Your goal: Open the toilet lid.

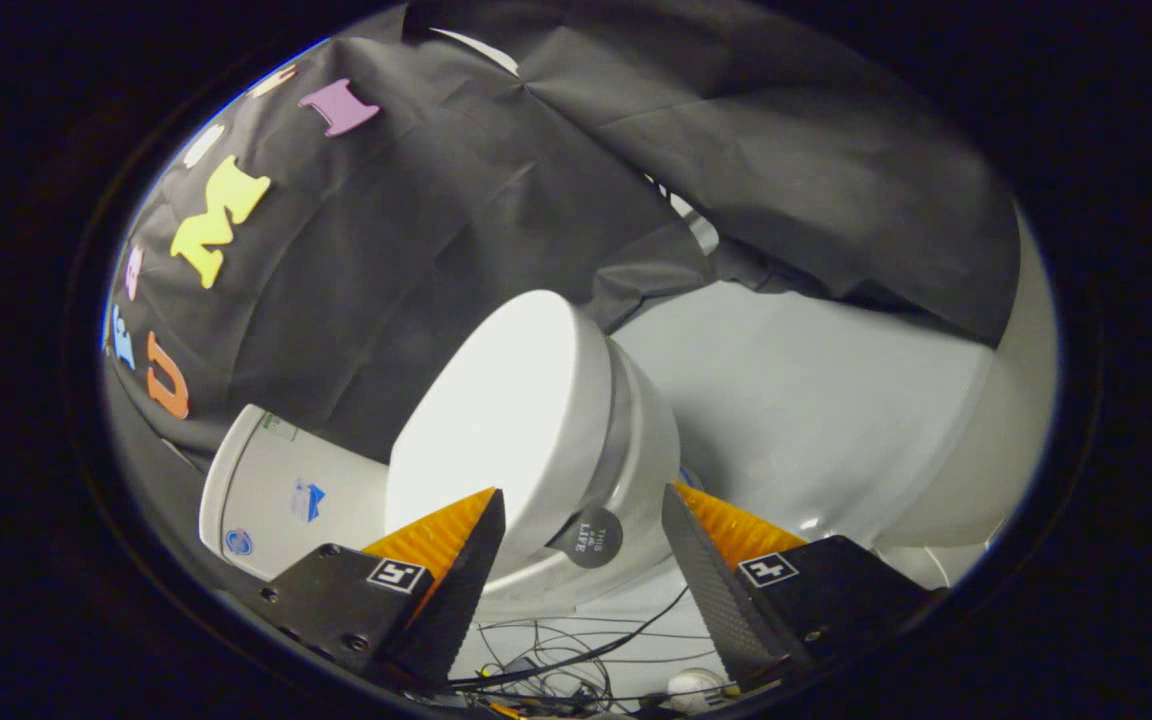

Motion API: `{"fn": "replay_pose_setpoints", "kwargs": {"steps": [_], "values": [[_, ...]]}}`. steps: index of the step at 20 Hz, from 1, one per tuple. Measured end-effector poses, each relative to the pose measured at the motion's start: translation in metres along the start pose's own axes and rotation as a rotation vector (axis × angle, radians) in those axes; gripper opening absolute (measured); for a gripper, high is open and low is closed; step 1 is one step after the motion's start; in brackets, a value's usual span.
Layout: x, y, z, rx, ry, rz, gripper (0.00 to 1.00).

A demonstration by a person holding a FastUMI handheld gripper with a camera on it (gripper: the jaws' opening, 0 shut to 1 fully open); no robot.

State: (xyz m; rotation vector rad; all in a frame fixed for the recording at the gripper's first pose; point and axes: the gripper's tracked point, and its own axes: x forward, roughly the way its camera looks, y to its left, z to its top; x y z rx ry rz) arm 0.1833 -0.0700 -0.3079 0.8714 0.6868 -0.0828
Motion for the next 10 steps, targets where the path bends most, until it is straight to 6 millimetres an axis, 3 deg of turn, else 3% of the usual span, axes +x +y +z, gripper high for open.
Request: {"fn": "replay_pose_setpoints", "kwargs": {"steps": [3,6,10], "values": [[0.014,-0.010,-0.024,0.074,0.098,-0.015,0.97],[0.025,-0.011,-0.032,0.171,0.143,0.006,0.92],[0.033,-0.010,-0.038,0.271,0.188,0.031,0.75]]}}
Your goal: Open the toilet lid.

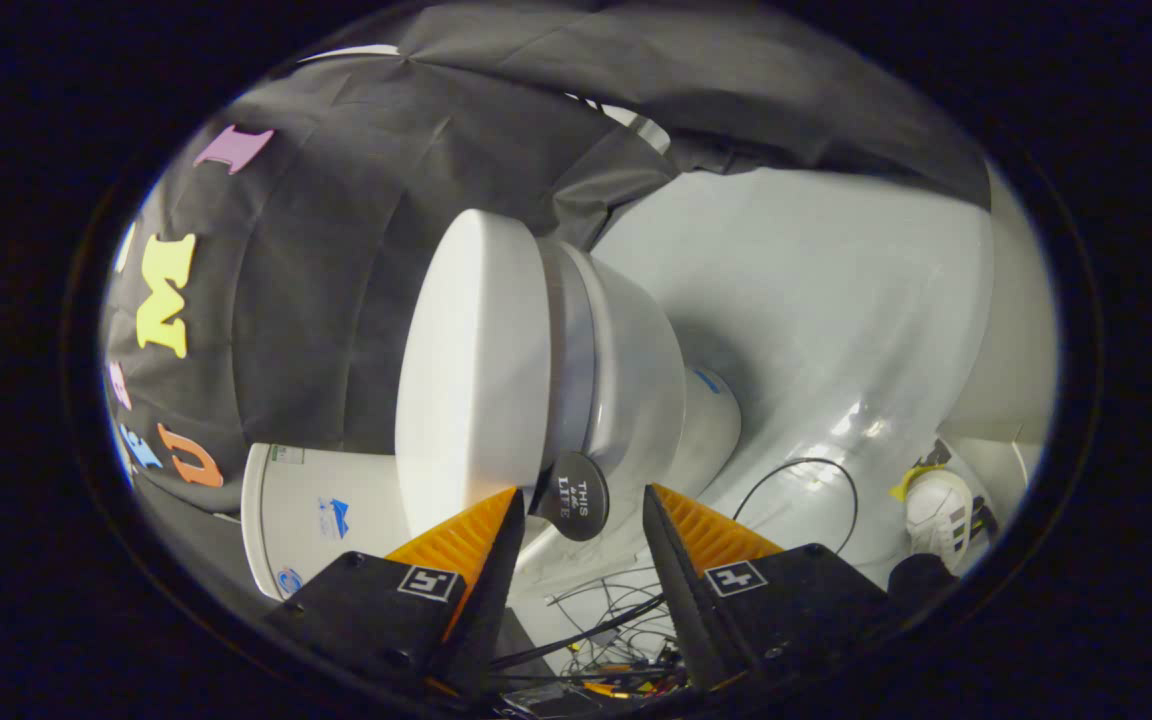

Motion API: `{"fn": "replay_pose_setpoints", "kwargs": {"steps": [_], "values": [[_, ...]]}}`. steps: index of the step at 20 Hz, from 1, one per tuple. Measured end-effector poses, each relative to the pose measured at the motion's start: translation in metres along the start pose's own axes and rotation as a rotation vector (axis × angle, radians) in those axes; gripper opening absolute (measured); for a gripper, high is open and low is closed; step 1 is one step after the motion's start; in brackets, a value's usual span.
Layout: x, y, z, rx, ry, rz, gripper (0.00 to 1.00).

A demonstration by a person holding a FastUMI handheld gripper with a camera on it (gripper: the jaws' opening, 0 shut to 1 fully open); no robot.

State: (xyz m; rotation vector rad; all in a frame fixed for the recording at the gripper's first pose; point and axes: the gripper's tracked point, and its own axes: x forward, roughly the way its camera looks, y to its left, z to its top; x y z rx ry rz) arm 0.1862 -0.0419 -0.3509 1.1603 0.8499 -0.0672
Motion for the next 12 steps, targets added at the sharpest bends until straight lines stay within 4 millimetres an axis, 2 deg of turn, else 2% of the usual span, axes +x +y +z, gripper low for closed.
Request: {"fn": "replay_pose_setpoints", "kwargs": {"steps": [4,7,12], "values": [[0.004,0.006,0.004,0.091,0.031,0.050,0.56],[0.003,0.009,0.005,0.070,0.026,0.060,0.30],[-0.004,0.016,0.006,0.130,0.026,0.059,0.14]]}}
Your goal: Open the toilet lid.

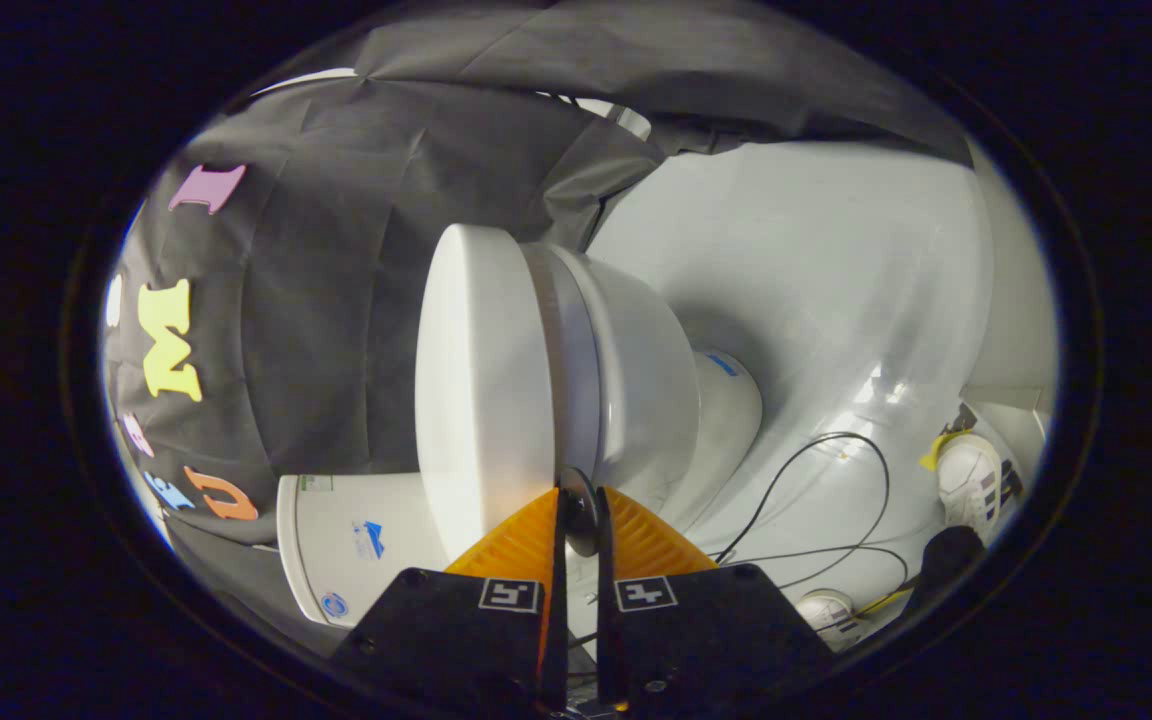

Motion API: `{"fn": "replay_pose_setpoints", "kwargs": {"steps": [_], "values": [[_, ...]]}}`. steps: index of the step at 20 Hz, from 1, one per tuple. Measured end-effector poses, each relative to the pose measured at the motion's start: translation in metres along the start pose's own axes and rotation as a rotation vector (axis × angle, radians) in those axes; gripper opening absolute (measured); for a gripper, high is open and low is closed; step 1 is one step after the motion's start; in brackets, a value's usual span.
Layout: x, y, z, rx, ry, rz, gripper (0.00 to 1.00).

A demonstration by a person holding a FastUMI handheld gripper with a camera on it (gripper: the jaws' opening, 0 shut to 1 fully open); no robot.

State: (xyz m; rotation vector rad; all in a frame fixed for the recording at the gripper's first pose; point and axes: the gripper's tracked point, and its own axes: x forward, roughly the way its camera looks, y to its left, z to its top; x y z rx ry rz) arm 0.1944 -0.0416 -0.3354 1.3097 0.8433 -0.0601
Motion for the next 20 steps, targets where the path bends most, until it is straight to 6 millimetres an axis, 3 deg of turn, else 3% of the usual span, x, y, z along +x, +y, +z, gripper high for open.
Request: {"fn": "replay_pose_setpoints", "kwargs": {"steps": [7,20], "values": [[-0.002,0.007,-0.001,-0.028,-0.024,-0.060,0.11],[-0.024,0.047,-0.004,-0.104,-0.100,0.017,0.07]]}}
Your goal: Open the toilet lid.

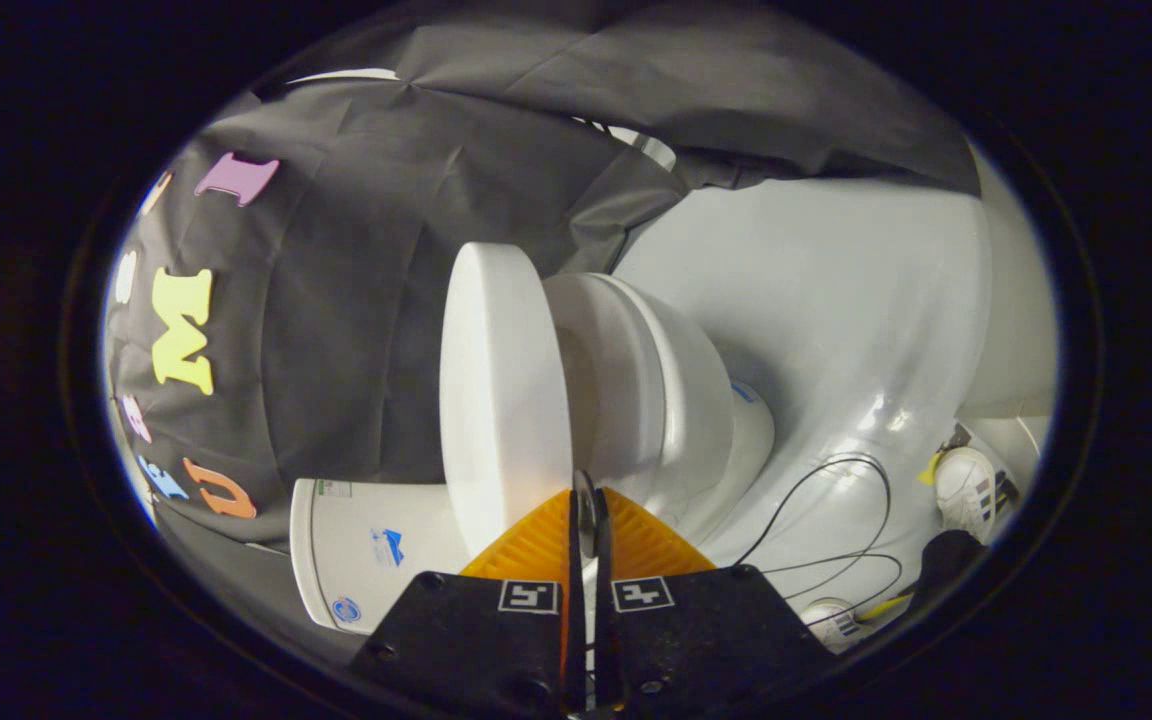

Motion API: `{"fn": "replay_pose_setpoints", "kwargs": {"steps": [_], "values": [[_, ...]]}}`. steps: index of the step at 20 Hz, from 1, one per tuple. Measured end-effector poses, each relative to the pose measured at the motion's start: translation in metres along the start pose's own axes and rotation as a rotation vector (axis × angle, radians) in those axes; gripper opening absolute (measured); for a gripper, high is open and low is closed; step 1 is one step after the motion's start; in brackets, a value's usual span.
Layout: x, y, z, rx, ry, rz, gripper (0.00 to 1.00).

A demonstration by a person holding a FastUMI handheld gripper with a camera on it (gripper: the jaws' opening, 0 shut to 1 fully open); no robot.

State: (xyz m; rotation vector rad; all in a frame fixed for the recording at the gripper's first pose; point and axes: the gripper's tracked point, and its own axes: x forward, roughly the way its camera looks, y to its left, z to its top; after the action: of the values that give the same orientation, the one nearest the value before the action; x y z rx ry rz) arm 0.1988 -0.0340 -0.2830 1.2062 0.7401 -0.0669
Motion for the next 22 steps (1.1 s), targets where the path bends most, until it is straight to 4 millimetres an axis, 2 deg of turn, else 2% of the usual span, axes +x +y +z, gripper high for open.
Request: {"fn": "replay_pose_setpoints", "kwargs": {"steps": [22], "values": [[-0.038,0.075,-0.013,-0.453,-0.181,-0.005,0.07]]}}
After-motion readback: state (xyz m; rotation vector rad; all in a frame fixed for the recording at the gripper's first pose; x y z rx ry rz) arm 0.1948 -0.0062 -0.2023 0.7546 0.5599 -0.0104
